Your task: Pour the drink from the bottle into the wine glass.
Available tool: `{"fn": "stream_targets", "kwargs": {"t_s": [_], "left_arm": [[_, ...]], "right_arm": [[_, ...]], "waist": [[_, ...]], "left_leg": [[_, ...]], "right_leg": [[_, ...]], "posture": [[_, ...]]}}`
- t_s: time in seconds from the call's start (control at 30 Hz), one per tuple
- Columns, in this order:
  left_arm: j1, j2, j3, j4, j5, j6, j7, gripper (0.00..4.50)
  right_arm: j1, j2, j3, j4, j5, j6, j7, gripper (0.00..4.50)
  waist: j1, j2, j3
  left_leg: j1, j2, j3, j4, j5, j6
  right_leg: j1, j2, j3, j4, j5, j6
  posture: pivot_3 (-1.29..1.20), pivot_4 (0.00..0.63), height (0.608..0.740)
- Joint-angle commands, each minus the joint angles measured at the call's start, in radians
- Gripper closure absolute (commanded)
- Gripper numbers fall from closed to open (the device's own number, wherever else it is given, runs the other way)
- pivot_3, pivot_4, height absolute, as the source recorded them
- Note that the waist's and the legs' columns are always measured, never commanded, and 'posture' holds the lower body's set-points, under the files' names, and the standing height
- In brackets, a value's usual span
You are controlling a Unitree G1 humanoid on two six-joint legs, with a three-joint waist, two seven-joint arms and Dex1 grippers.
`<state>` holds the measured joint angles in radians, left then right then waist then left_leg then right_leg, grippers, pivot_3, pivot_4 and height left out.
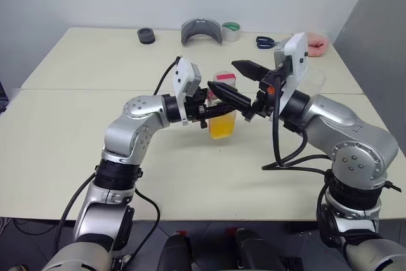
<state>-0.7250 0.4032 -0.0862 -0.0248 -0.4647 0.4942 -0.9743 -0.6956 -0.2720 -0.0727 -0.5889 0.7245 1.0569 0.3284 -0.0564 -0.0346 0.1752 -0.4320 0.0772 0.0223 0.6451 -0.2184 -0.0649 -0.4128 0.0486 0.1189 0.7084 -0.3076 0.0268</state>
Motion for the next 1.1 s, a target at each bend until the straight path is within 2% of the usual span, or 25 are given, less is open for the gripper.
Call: {"fn": "stream_targets", "kwargs": {"t_s": [0.03, 0.13, 0.17, 0.23, 0.37, 0.4, 0.73, 0.87, 0.97, 1.1], "left_arm": [[-0.042, -0.01, 0.001, -0.013, 0.0, -0.028, -0.006, 2.63], [-0.042, -0.014, -0.001, -0.023, 0.0, -0.023, 0.0, 2.63], [-0.041, -0.014, -0.001, -0.025, -0.001, -0.021, 0.001, 2.63], [-0.034, -0.012, 0.001, -0.039, -0.005, -0.014, 0.006, 2.63], [-0.024, -0.005, 0.007, -0.053, -0.008, -0.005, 0.011, 2.63], [-0.022, -0.002, 0.009, -0.055, -0.009, -0.003, 0.012, 2.63], [-0.016, 0.008, 0.014, -0.07, -0.018, 0.006, 0.022, 2.63], [-0.013, 0.016, 0.012, -0.095, -0.04, 0.03, 0.005, 2.63], [-0.011, 0.025, 0.003, -0.11, -0.054, 0.048, -0.015, 2.63], [-0.022, 0.031, 0.0, -0.11, -0.059, 0.057, -0.024, 2.63]], "right_arm": [[0.004, -0.009, 0.019, -0.02, 0.015, -0.014, 0.005, 0.02], [0.003, -0.016, 0.021, 0.003, 0.016, -0.029, 0.013, 0.02], [0.001, -0.018, 0.021, 0.007, 0.016, -0.032, 0.016, 0.4], [-0.007, -0.018, 0.014, 0.018, 0.017, -0.044, 0.017, 0.85], [-0.019, -0.023, 0.006, 0.035, 0.015, -0.069, 0.017, 2.3], [-0.021, -0.025, 0.005, 0.037, 0.015, -0.074, 0.018, 2.54], [-0.034, -0.024, 0.013, 0.063, 0.039, -0.119, 0.075, 2.54], [-0.05, -0.063, 0.01, 0.129, 0.098, -0.164, 0.267, 2.54], [-0.084, -0.136, 0.061, 0.252, 0.081, -0.248, 0.541, 2.54], [-0.209, -0.175, 0.157, 0.544, -0.016, -0.413, 0.879, 2.54]], "waist": [[0.0, 0.0, 0.0], [-0.001, 0.0, 0.0], [-0.001, 0.0, 0.0], [-0.001, 0.0, 0.0], [-0.001, 0.0, 0.0], [-0.001, 0.0, 0.0], [-0.001, 0.0, 0.0], [-0.001, 0.0, 0.0], [-0.001, 0.0, 0.0], [-0.004, 0.001, 0.0]], "left_leg": [[0.0, 0.0, 0.0, 0.0, 0.0, 0.0], [0.0, 0.0, 0.0, 0.0, 0.0, 0.0], [0.0, 0.0, 0.0, 0.0, 0.0, 0.0], [0.0, 0.0, 0.0, 0.0, 0.0, 0.0], [0.0, 0.0, 0.0, 0.0, 0.0, 0.0], [0.0, 0.0, 0.0, 0.0, 0.0, 0.0], [0.0, 0.0, 0.0, 0.0, 0.0, 0.0], [0.0, 0.0, 0.0, 0.0, 0.0, 0.0], [0.0, 0.0, 0.0, 0.0, 0.0, 0.0], [0.001, 0.0, 0.001, 0.0, 0.0, 0.0]], "right_leg": [[0.0, 0.0, 0.0, 0.0, 0.0, 0.0], [0.0, 0.0, 0.0, 0.0, 0.0, 0.0], [0.0, 0.0, 0.0, 0.0, 0.0, 0.0], [0.0, 0.0, 0.0, 0.0, 0.0, 0.0], [0.0, 0.0, 0.0, 0.0, 0.0, 0.0], [0.0, 0.0, 0.0, 0.0, 0.0, 0.0], [0.0, 0.0, 0.0, 0.0, 0.0, 0.0], [0.0, 0.0, 0.0, 0.0, 0.0, 0.0], [0.0, 0.0, 0.0, 0.0, 0.0, 0.0], [0.0, 0.0, 0.0, 0.0, 0.0, 0.0]], "posture": [[0.0, 0.15, 0.74], [0.0, 0.15, 0.74], [0.0, 0.15, 0.74], [0.0, 0.15, 0.74], [0.0, 0.15, 0.74], [0.0, 0.15, 0.74], [0.0, 0.15, 0.74], [0.0, 0.15, 0.74], [0.0, 0.15, 0.74], [0.0, 0.15, 0.74]]}}
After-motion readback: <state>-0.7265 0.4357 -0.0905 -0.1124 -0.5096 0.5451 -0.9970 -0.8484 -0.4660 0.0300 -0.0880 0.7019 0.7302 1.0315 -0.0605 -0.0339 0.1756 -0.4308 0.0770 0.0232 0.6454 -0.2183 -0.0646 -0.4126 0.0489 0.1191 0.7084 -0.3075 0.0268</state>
